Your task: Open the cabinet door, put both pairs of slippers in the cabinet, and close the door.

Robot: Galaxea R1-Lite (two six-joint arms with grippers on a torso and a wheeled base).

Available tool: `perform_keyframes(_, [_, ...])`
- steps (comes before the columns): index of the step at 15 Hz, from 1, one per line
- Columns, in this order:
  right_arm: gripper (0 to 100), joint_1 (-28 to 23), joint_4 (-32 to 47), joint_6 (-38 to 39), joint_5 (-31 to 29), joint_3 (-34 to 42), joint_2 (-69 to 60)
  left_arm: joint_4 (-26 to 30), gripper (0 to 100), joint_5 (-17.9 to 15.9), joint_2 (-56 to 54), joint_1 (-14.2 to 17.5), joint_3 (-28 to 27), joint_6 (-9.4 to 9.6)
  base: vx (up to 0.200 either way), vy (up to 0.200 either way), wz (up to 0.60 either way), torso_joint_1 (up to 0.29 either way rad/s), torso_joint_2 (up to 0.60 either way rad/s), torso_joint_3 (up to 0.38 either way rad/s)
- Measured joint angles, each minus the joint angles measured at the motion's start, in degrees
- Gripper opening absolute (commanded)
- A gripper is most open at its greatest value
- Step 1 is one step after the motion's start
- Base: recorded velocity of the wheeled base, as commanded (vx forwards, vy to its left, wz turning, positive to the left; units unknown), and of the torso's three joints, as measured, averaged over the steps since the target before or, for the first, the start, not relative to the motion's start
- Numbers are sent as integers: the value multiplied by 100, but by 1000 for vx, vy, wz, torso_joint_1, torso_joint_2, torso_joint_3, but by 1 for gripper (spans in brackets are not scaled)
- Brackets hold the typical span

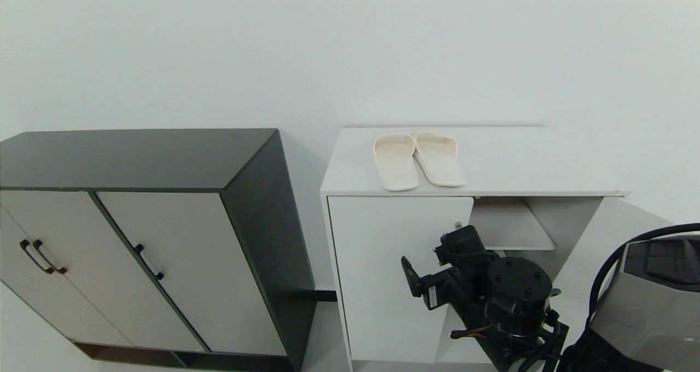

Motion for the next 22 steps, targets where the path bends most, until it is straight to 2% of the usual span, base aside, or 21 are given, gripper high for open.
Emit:
perform_keyframes(6, [100,5,-2,0,0,20,0,0,0,-2,0,0,0,0,0,0,0,253,-579,-323])
perform_keyframes(11, [100,-63,-52,-369,-62,-41,30,0,0,-2,0,0,0,-10,0,0,0,43,-96,-51])
perform_keyframes(13, [100,-46,646,-261,-88,-212,-93,2,0,-2,0,0,0,-7,0,0,0,0,0,0])
perform_keyframes(15, [100,22,1925,189,-167,-557,-355,0,0,-2,0,0,0,-5,0,0,0,0,0,0])
perform_keyframes(18, [100,144,3966,951,-917,-1569,-809,0,0,-2,0,0,0,-7,0,0,0,0,0,0])
perform_keyframes(20, [100,182,4440,1200,-1284,-2202,-1011,0,0,-2,0,0,0,-7,0,0,0,0,0,0])
perform_keyframes(22, [100,149,4475,1230,-1310,-2439,-1065,0,0,-2,0,0,0,-2,0,0,0,0,0,0])
